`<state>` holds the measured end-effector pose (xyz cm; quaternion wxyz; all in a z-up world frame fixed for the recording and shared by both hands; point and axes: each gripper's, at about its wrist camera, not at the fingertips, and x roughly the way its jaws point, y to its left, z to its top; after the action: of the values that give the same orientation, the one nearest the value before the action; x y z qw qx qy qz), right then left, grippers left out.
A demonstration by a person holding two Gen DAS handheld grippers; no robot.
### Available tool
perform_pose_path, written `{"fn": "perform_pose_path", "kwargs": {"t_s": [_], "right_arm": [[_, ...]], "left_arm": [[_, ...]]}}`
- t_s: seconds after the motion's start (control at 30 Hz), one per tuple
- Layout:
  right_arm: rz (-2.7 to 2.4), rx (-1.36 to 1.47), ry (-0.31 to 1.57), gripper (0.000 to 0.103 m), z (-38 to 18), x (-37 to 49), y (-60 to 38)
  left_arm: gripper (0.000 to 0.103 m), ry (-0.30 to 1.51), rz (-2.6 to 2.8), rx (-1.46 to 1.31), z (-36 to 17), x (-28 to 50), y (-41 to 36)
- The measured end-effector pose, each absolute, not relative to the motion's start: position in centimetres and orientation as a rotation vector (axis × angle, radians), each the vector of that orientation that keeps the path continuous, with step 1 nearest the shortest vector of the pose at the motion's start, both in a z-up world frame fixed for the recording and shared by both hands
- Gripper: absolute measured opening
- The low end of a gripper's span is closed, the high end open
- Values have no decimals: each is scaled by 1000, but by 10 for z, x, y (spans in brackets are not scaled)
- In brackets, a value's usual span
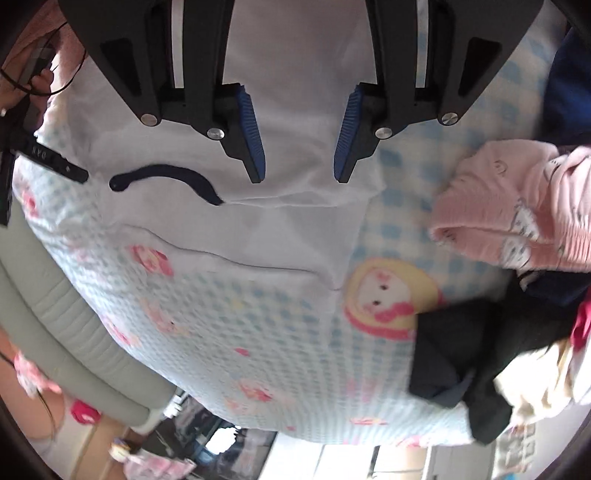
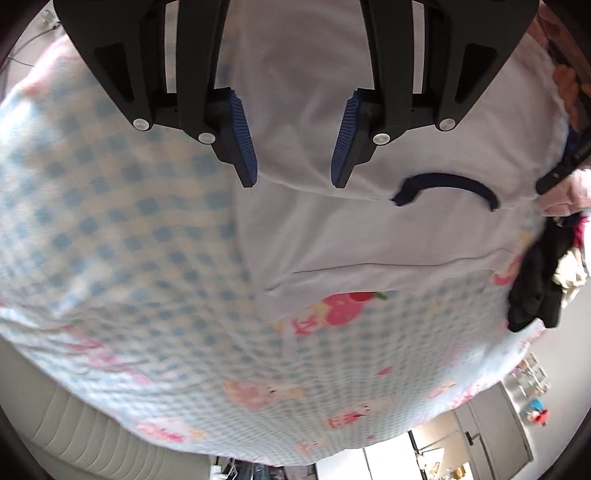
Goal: Fold clothes
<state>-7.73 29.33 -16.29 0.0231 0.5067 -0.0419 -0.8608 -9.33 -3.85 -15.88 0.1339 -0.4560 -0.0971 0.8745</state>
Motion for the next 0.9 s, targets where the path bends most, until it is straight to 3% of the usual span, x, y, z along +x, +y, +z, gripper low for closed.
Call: {"fn": "perform_pose_path", "kwargs": {"t_s": [0.07, 0.17, 0.27, 0.33, 0.43, 0.57, 0.83, 0.9], "right_arm": [[-2604, 1582, -107, 43, -171, -81, 281], [-2517, 1600, -78, 54, -182, -87, 264], [-2523, 1640, -144, 54, -186, -101, 270], [-2528, 1663, -187, 53, -187, -109, 274], [-2560, 1612, -227, 55, -171, -109, 296], [-2600, 1548, -280, 66, -151, -109, 325], [-2562, 1711, -385, 66, -186, -178, 360], [-2543, 1733, -410, 74, -199, -196, 363]], "left_arm": [[39, -262, 2467, -1286, -153, -92, -20], [40, -351, 2303, -1359, -164, -108, 7], [39, -202, 2345, -1448, -185, -124, 38], [33, -177, 2354, -1540, -195, -134, 41], [33, -340, 2321, -1480, -174, -136, 21], [53, -341, 2399, -1415, -151, -152, -7], [58, -409, 2426, -1600, -196, -218, -45], [62, -411, 2424, -1601, -205, -231, -42]]}}
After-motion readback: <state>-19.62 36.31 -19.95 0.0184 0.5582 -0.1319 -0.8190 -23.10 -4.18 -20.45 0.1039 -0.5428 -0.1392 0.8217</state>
